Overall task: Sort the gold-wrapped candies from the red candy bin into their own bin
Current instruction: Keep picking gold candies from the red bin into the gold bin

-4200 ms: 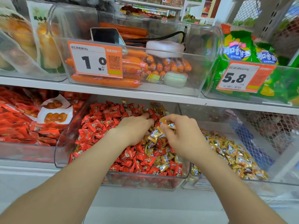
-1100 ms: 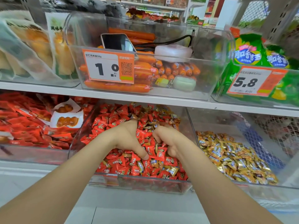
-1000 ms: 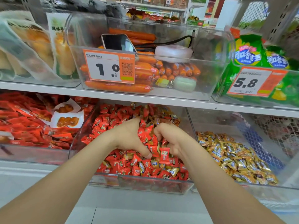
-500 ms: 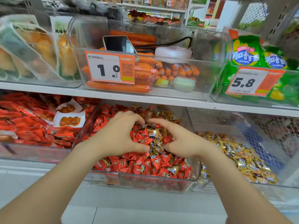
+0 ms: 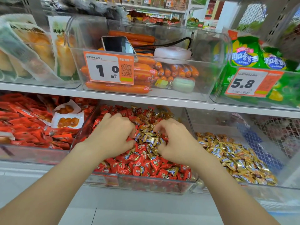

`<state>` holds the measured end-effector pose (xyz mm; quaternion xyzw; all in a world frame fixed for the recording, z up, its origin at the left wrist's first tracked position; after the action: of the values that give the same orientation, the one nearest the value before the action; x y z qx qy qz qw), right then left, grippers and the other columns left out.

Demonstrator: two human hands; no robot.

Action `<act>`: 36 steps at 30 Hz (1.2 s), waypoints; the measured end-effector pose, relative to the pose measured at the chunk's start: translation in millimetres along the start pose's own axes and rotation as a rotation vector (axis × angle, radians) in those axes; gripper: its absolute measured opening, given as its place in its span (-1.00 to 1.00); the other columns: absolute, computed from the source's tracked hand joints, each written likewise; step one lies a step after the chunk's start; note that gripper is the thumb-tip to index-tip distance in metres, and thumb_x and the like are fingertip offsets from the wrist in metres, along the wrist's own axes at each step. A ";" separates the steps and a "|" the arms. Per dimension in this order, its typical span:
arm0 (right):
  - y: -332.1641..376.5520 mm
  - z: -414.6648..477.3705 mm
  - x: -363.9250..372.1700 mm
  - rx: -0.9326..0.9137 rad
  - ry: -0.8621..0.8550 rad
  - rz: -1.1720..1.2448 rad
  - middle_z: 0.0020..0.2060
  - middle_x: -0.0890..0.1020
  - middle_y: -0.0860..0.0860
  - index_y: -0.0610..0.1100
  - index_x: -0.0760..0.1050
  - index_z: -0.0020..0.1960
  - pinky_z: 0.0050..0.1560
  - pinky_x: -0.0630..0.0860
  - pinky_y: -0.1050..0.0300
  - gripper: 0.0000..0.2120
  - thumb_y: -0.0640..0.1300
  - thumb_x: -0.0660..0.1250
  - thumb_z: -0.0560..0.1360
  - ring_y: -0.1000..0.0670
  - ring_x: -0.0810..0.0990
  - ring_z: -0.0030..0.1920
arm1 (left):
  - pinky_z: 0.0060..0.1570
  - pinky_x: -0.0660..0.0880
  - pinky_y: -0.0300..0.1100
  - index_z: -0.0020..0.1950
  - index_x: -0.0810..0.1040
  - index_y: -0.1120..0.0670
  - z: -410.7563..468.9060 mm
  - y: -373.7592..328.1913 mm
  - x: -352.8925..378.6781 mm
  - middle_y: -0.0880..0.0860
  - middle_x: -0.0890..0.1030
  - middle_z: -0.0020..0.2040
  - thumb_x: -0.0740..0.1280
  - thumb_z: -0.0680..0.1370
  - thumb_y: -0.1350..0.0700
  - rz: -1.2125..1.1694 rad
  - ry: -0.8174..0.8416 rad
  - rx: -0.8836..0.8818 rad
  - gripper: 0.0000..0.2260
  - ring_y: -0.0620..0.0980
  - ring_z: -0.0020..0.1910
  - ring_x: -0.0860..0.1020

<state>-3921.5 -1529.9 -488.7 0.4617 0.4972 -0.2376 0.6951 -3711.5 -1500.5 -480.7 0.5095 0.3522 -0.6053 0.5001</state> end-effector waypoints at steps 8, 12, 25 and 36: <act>-7.6 18.6 31.5 -0.193 0.168 -0.175 0.27 0.58 -0.07 0.13 0.41 0.53 0.26 0.49 -0.09 -0.30 0.17 0.56 0.45 -0.16 0.52 0.27 | 0.04 0.45 -0.13 0.16 0.33 -0.09 0.8 -30.3 9.0 -0.13 0.44 0.11 0.45 0.46 0.24 -0.461 0.029 0.083 -0.57 -0.11 0.06 0.42; -13.6 23.3 25.2 -0.122 0.126 -0.014 0.07 0.67 0.01 0.16 0.59 0.30 0.19 0.53 -0.10 -0.63 0.07 0.53 0.51 -0.15 0.55 0.18 | -0.01 0.55 -0.06 0.20 0.33 -0.08 -1.3 -26.7 17.9 -0.10 0.50 0.07 0.50 0.50 -0.13 -0.437 0.112 0.011 -0.56 -0.09 -0.01 0.52; -22.4 -1.1 -8.5 0.216 -0.064 0.359 -0.15 0.54 0.05 0.09 0.51 0.29 -0.36 0.63 0.03 -0.80 -0.12 0.22 0.73 0.09 0.61 -0.39 | 0.52 0.27 -0.13 0.63 0.25 0.04 38.8 -27.2 31.4 0.03 0.40 0.51 0.43 0.57 0.15 -0.344 0.135 0.167 -0.34 0.03 0.52 0.31; -34.2 -14.6 -18.5 0.448 -0.089 0.755 -0.37 0.59 0.02 -0.04 0.54 0.23 -0.43 0.39 0.15 -0.84 -0.09 0.26 0.68 -0.04 0.46 -0.36 | 0.15 0.41 -0.02 0.52 0.35 -0.05 66.5 -48.4 50.8 0.04 0.44 0.34 0.40 0.59 -0.22 -0.098 0.284 0.241 -0.43 0.13 0.34 0.44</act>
<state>-3962.6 -1535.2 -486.9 0.7397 0.1993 -0.0886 0.6366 -3774.8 -1563.1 -518.5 0.6282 0.3686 -0.5888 0.3504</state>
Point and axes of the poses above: each hand's wrist, its own z-axis towards the middle knuckle, its own x-axis out of the palm, y = z × x, the point moved 2 cm from there along z, towards the middle knuckle
